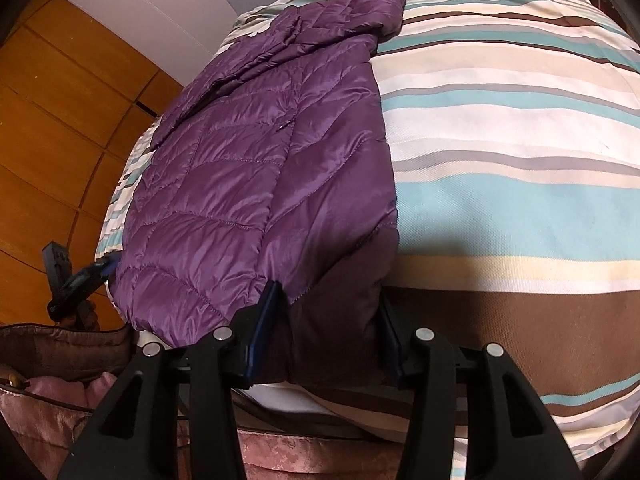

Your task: Fold large clothes

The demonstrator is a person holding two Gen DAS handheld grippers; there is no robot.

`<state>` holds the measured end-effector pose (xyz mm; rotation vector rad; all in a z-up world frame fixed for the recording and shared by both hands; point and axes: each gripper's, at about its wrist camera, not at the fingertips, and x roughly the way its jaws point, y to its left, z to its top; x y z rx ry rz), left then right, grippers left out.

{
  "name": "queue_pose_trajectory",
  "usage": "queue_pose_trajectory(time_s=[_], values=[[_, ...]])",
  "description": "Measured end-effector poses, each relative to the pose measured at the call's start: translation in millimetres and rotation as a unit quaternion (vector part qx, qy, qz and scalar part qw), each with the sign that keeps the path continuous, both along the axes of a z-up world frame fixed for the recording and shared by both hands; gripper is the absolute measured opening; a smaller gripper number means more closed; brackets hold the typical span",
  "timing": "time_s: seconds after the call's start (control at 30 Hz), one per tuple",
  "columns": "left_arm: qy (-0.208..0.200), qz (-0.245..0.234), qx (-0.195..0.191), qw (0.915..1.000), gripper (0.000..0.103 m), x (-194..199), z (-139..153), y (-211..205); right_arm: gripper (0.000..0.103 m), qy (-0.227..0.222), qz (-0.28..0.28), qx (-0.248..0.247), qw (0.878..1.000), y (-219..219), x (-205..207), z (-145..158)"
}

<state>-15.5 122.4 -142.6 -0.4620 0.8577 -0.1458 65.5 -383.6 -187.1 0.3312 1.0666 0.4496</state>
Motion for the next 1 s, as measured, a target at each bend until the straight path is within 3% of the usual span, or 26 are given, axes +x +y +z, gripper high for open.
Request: queue_pose_trajectory(time_s=[0.07,0.17,0.23,0.3,0.33,0.37,0.4,0.47,0.57,0.77,1.0], values=[[-0.001,0.018,-0.004,0.9998,0.098,-2,0,3,0.046,-0.001,0.002,-0.001,1.000,0,-1,0],[0.020,0.007,-0.022,0.9995,0.098,-1,-7,4,0.046,0.000,0.002,-0.001,1.000,-1,-3,1],[0.026,-0.017,-0.010,0.9995,0.097,-4,-8,-2,0.043,0.001,0.006,-0.002,1.000,-1,-4,1],[0.037,-0.042,0.013,0.9984,0.081,-6,-10,-12,0.037,0.001,0.020,-0.005,1.000,1,-6,1],[0.041,-0.049,0.032,0.9974,0.070,-8,-11,-18,0.028,0.000,0.026,-0.004,1.000,3,-6,1],[0.041,-0.062,0.043,0.9963,0.042,-9,-11,-24,0.020,0.001,0.031,0.004,1.000,4,-6,0],[0.046,-0.077,0.036,0.9953,0.030,-8,-12,-27,0.018,0.003,0.037,0.023,0.999,5,-4,0],[0.035,-0.086,0.027,0.9953,0.017,-4,-4,-31,0.014,-0.005,0.040,0.029,0.999,9,0,3],[-0.013,-0.086,0.031,0.9957,0.015,8,22,-31,0.012,-0.040,0.028,0.036,0.998,11,14,19],[-0.079,-0.048,-0.010,0.9957,0.015,57,66,-10,0.011,-0.113,-0.013,0.072,0.991,10,50,60],[-0.077,-0.015,-0.015,0.9968,0.015,129,75,-5,0.011,-0.132,-0.064,0.131,0.981,12,119,78]])
